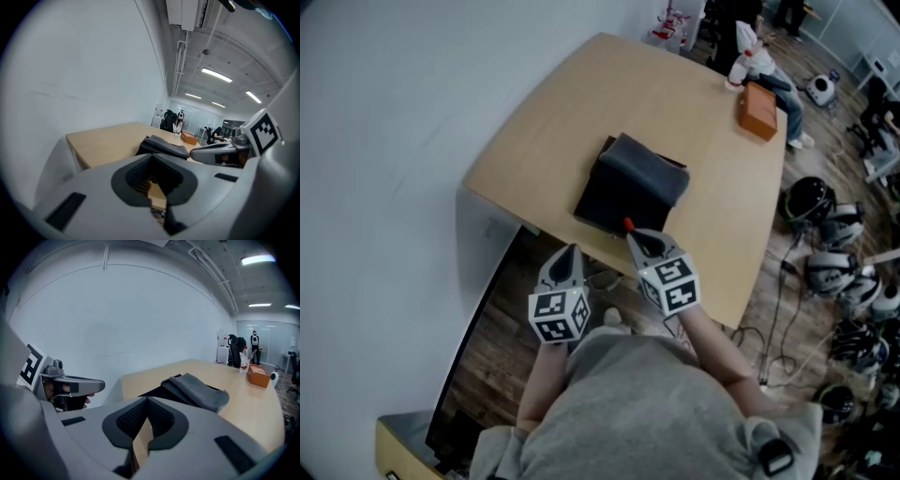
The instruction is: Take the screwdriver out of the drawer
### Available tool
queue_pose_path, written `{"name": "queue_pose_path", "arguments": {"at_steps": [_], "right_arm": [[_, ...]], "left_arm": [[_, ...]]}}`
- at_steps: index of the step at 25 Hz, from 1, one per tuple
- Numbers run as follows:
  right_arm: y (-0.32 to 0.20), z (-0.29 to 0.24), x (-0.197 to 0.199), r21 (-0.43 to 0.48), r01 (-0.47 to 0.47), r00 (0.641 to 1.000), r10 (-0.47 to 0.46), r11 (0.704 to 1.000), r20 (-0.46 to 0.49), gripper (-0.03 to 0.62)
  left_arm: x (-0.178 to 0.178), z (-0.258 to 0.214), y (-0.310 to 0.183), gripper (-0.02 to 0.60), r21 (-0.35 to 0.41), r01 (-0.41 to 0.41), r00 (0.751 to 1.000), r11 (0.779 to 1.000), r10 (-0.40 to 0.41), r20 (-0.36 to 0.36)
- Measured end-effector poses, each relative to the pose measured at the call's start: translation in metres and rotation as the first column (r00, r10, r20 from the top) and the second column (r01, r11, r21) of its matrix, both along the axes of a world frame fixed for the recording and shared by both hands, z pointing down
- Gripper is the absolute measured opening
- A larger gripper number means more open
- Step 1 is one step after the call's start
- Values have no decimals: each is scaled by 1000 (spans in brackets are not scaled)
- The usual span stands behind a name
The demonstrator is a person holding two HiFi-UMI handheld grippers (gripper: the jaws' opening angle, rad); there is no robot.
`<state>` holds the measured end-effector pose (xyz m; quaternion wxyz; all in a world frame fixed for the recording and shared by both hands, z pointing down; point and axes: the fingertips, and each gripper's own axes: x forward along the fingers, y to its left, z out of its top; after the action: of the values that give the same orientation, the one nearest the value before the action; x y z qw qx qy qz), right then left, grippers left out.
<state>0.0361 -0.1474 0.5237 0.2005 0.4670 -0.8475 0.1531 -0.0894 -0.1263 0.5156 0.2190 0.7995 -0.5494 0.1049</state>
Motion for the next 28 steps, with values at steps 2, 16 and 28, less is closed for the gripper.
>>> {"name": "queue_pose_path", "arguments": {"at_steps": [2, 16, 28], "right_arm": [[0, 7, 3, -32, -5, 1000, 5, 999, -21, -2], [17, 62, 12, -397, 53, 975, -133, 916, -177, 106], [50, 100, -20, -619, 55, 952, -229, 783, -205, 130]], "left_arm": [[1, 0, 2, 0, -4, -9, 1000, 1000, 9, 2], [-2, 1, 41, 0, -62, 0, 1000, 998, 0, -3], [-27, -8, 57, 0, -70, 65, 998, 995, -65, -5]]}}
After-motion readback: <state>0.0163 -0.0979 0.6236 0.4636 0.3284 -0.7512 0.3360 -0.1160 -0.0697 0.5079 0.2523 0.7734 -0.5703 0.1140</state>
